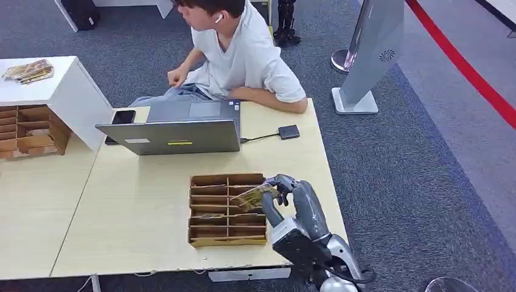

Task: Pass the card to the sensor for recognition and then transmit it.

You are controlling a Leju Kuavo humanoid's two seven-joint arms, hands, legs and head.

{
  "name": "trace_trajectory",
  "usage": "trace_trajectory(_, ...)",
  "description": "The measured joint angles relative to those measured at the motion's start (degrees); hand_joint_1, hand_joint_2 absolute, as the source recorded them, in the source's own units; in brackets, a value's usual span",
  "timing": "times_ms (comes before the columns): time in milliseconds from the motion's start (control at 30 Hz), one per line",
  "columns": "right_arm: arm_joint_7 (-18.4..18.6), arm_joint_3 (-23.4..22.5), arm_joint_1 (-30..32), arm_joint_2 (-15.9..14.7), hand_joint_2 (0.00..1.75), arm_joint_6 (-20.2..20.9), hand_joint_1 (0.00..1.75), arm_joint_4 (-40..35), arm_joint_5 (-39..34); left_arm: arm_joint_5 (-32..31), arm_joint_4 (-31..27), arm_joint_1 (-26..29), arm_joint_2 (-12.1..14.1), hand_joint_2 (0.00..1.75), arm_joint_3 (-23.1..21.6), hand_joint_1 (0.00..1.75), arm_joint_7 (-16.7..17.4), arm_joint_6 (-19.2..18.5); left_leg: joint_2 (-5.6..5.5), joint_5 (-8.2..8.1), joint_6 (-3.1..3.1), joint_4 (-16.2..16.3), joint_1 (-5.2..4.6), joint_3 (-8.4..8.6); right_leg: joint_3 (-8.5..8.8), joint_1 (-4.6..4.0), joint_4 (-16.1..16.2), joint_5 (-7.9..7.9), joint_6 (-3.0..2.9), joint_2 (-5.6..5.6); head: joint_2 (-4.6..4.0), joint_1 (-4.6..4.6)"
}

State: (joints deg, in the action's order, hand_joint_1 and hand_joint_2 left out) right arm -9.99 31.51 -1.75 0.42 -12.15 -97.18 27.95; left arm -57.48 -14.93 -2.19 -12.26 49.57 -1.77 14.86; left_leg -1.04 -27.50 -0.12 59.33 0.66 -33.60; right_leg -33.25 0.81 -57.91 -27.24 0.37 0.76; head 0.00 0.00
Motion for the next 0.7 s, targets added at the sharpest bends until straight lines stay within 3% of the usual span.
trace_trajectory(367,-0.1,-7.1,4.6,0.7,1.75,0.3,1.75,2.6,-5.7,-0.4,0.0,-0.1,-0.3,0.00,1.8,0.00,-0.7,1.1,0.01,0.00,0.00,0.0,0.00,0.01,0.00,0.00,0.0,0.00,0.00,0.01,0.00,0.00)
trace_trajectory(700,3.4,-8.7,5.6,0.9,1.75,0.3,1.75,5.1,-5.9,-0.9,0.0,-0.2,-0.3,0.00,3.1,0.00,-0.9,1.3,0.01,0.00,0.00,0.0,0.00,0.01,0.00,0.00,0.0,0.00,0.00,0.01,0.00,0.02)
